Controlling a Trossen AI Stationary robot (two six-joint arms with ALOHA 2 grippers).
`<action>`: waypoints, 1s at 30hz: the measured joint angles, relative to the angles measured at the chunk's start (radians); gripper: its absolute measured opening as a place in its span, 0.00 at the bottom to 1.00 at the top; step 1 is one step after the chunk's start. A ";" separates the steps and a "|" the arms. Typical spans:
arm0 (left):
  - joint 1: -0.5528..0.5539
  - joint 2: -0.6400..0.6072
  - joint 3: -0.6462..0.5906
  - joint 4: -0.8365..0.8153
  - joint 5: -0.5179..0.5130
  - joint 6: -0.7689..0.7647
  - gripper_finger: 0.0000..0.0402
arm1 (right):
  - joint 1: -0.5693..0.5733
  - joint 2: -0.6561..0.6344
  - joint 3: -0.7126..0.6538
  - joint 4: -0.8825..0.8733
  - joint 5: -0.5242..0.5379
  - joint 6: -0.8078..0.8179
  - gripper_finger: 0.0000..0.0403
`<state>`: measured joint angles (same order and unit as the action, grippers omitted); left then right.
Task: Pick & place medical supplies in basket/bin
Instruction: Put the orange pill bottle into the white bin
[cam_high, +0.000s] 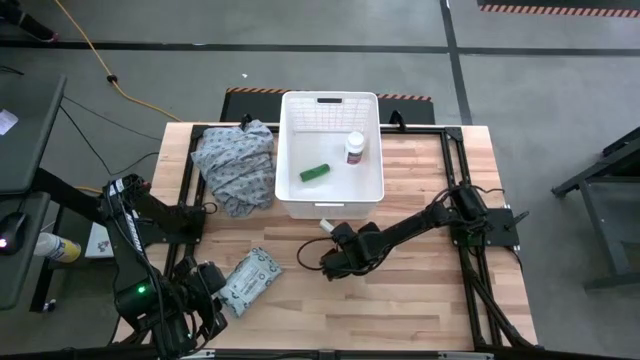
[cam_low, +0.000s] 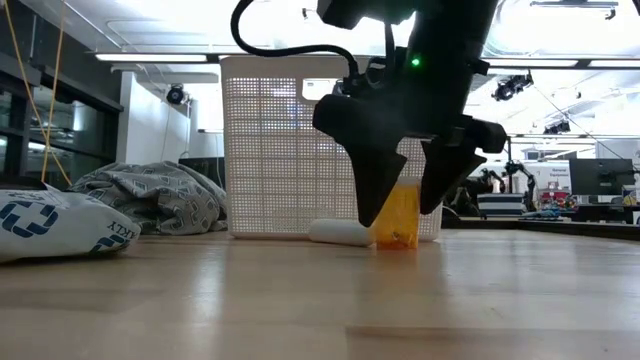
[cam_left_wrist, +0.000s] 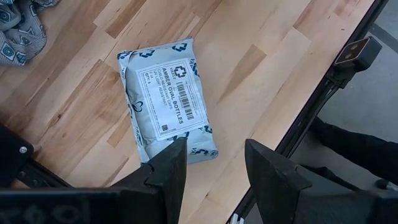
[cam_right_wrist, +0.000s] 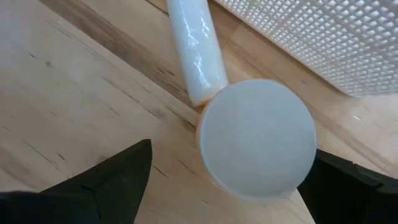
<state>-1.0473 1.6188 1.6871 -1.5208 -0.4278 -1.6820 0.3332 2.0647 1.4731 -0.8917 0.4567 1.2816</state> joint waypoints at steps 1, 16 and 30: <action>0.000 0.000 0.000 0.000 0.000 0.000 0.49 | 0.000 0.000 0.000 0.000 -0.002 0.000 0.88; 0.000 0.000 0.000 -0.001 0.000 0.000 0.49 | 0.000 0.000 0.000 -0.001 0.000 0.000 0.66; 0.000 0.000 0.000 -0.001 0.000 0.000 0.49 | 0.000 0.000 0.000 -0.001 0.001 -0.003 0.44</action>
<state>-1.0473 1.6188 1.6871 -1.5219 -0.4275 -1.6817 0.3336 2.0647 1.4727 -0.8928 0.4573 1.2791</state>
